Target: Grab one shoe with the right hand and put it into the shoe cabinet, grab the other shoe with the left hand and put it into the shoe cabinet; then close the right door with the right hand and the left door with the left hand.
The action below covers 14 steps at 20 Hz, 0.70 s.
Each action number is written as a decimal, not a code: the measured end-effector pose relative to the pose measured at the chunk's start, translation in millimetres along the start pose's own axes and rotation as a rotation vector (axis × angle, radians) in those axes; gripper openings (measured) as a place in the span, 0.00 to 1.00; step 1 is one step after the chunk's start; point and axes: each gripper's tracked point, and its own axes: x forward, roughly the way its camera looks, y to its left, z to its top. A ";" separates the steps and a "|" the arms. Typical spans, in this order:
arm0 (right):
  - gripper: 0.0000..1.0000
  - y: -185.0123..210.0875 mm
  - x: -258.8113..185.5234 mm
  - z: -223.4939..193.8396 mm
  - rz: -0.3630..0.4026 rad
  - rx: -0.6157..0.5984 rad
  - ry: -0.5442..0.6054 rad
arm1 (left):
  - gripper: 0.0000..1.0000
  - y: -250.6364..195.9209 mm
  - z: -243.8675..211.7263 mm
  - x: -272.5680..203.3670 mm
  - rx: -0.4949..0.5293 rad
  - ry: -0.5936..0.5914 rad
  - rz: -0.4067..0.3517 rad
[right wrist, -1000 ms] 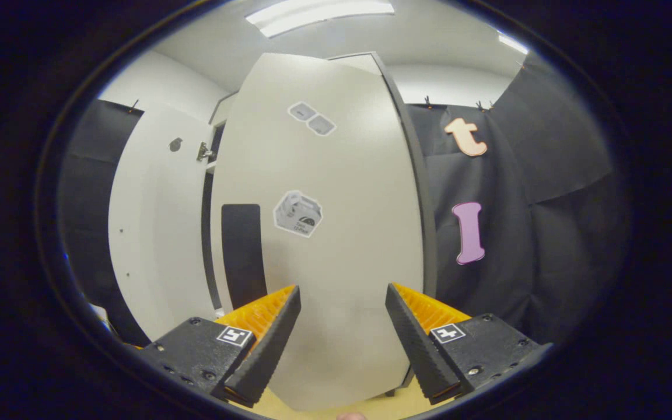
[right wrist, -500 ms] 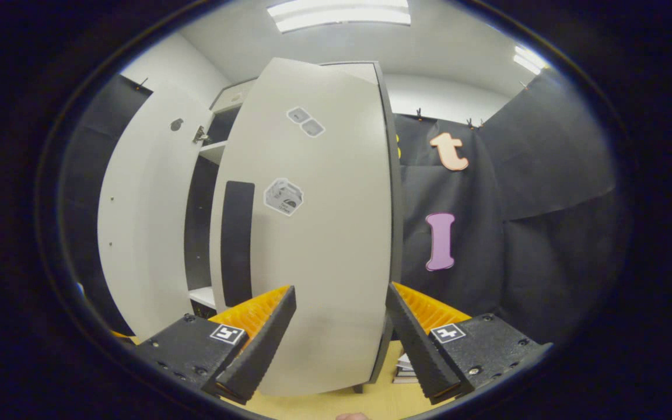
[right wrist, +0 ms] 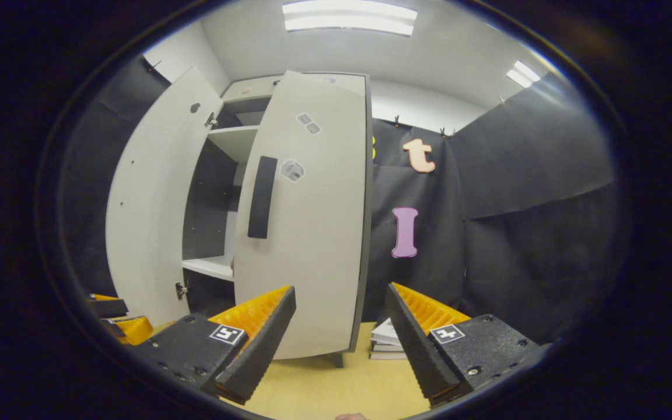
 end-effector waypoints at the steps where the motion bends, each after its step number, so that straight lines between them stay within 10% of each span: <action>1: 1.00 1.1 -5.9 -12.6 -0.001 0.005 0.022 | 0.93 -1.6 1.2 0.3 -0.004 -0.002 -0.005; 14: 1.00 -9.4 -39.5 -109.6 -0.039 0.049 0.195 | 0.93 -19.3 55.4 -1.9 -0.004 -0.099 -0.048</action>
